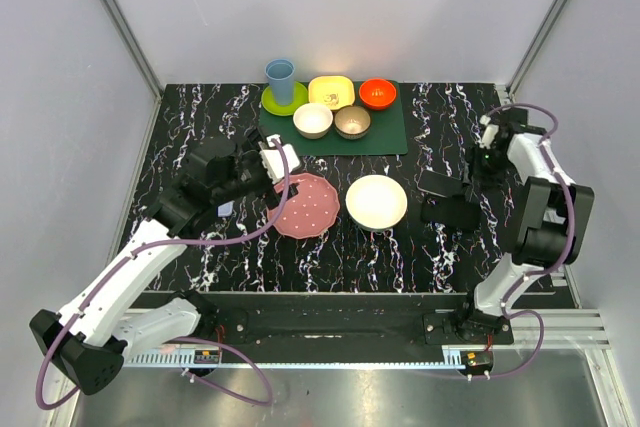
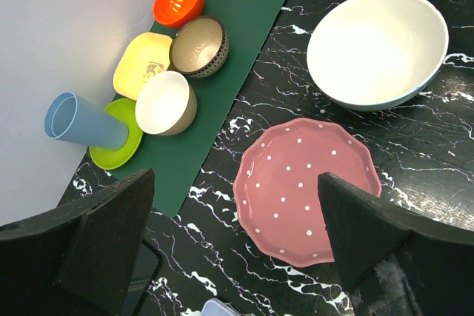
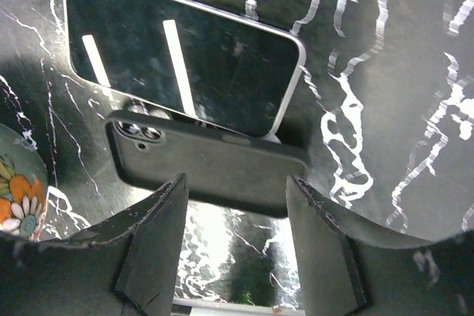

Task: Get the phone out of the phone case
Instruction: Place the phone case at the center of the board, then move the phone to the center of the board.

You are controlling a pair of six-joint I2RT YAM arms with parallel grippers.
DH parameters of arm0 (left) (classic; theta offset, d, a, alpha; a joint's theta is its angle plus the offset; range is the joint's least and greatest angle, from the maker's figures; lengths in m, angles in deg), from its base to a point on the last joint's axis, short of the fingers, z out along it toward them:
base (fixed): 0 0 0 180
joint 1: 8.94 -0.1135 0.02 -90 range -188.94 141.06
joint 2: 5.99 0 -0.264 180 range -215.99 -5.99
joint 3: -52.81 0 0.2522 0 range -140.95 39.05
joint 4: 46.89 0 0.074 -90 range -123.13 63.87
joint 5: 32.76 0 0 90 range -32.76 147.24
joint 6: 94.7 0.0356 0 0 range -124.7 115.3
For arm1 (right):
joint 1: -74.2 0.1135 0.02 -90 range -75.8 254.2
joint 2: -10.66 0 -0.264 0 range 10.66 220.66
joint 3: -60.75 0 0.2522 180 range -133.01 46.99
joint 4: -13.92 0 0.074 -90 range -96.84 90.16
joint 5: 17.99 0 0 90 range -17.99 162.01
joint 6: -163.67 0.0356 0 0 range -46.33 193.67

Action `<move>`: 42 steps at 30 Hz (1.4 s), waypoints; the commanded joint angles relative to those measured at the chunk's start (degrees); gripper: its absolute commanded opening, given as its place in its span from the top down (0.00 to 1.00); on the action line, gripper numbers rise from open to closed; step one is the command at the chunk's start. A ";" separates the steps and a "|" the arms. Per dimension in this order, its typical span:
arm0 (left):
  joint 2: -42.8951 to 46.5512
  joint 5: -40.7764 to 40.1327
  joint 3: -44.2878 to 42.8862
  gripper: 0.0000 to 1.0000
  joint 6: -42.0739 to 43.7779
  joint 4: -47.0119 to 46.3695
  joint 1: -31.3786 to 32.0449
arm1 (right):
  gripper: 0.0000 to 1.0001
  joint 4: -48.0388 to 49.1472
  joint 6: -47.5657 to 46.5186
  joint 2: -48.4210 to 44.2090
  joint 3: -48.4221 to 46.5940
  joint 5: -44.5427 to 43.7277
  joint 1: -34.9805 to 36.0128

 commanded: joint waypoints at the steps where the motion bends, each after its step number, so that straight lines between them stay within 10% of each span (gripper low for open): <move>1: 1.54 -0.37 0.88 0.01 -0.41 -3.25 -0.45 | 0.39 3.46 2.95 3.82 -1.99 -1.33 6.23; 42: 2.15 -0.01 2.11 0.01 -0.94 -3.69 -0.45 | 0.37 10.67 -3.90 10.68 1.70 -26.55 18.54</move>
